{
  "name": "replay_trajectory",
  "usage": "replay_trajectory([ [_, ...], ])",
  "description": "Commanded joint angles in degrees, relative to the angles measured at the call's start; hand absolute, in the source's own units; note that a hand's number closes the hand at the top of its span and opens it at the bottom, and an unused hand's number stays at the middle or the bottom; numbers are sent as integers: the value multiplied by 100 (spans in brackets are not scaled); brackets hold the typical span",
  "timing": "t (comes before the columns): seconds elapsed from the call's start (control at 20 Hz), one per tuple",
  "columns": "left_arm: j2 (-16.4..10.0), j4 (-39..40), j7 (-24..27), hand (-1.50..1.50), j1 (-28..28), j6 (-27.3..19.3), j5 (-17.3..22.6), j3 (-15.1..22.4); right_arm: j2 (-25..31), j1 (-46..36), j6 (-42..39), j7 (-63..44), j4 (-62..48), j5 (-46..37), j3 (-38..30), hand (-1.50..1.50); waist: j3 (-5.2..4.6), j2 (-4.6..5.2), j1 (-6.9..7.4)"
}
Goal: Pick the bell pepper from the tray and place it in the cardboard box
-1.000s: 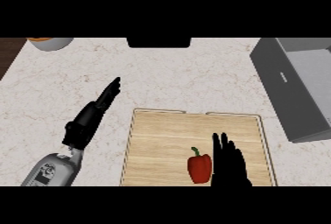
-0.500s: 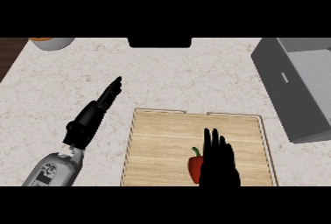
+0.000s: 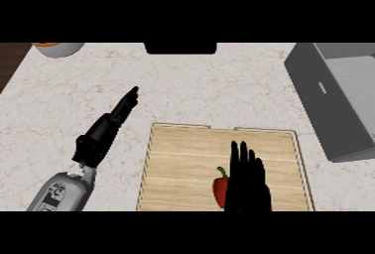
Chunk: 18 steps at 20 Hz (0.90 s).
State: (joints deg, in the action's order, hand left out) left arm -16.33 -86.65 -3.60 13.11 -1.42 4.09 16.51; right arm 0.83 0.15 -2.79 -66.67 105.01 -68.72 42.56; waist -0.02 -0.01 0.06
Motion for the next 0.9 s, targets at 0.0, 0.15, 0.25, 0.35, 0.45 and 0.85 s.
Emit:
replay_trajectory([
  [0.0,146,369,314,0,37,120,-56,-66,-79,-98,194,-611,-475,214,-170,-150,0,13,-13],
  [0.15,-64,201,97,0,114,274,20,-276,-79,-135,249,-673,-753,348,-113,-150,2,9,3],
  [0.25,134,-74,44,0,-155,71,-191,-42,-79,-406,-36,-683,-763,651,-355,-150,2,3,25],
  [0.35,310,-68,49,0,-181,-94,-393,72,-79,-214,14,-633,-704,544,-319,-150,2,-2,2],
  [0.45,185,-233,-146,0,-28,63,-244,-120,-79,-612,173,-791,-1056,808,-352,-150,2,2,33],
  [0.85,230,188,418,0,-269,336,-321,-211,-80,-398,389,-773,-1354,638,-171,-150,0,6,12],
])
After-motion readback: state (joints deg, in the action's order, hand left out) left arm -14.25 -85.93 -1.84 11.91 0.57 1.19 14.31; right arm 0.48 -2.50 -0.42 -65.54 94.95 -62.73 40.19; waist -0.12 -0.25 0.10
